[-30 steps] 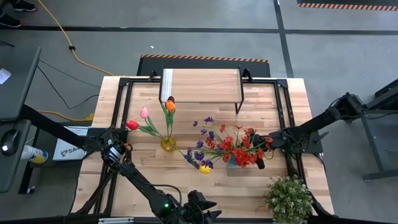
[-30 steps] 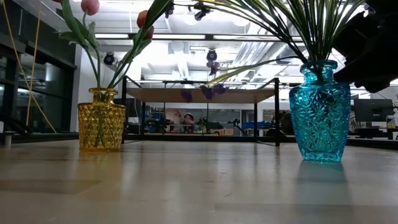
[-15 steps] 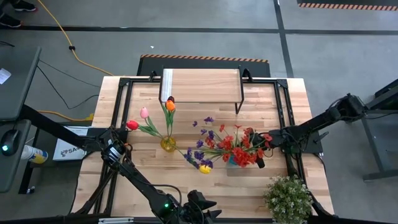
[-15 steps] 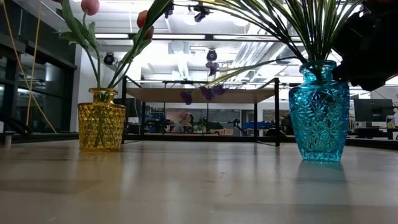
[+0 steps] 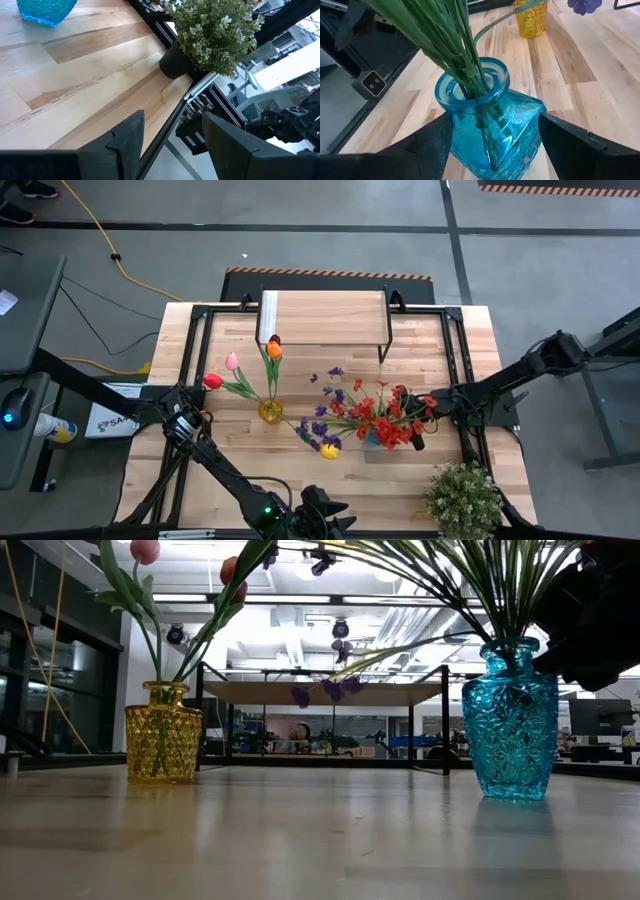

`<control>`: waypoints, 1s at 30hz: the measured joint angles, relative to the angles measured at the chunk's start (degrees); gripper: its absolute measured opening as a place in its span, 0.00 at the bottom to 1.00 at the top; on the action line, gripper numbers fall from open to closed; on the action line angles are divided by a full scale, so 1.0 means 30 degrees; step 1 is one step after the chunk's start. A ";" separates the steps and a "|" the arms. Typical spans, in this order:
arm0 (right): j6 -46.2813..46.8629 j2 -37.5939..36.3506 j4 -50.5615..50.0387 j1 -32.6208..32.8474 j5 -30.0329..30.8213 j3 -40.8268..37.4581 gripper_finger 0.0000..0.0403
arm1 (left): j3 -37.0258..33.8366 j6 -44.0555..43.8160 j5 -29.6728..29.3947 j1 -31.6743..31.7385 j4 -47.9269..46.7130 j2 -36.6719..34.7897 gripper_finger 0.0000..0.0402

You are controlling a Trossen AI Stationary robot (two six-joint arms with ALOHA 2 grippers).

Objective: Pick and place flowers into a vace then onto a shelf
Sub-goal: Put the blue vase with flowers on the shelf

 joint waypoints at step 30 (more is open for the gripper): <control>-0.0843 0.2447 0.3450 -0.1215 -0.0811 -0.0015 0.70 | 0.0000 -0.0390 0.0007 -0.0003 -0.0022 0.0000 0.58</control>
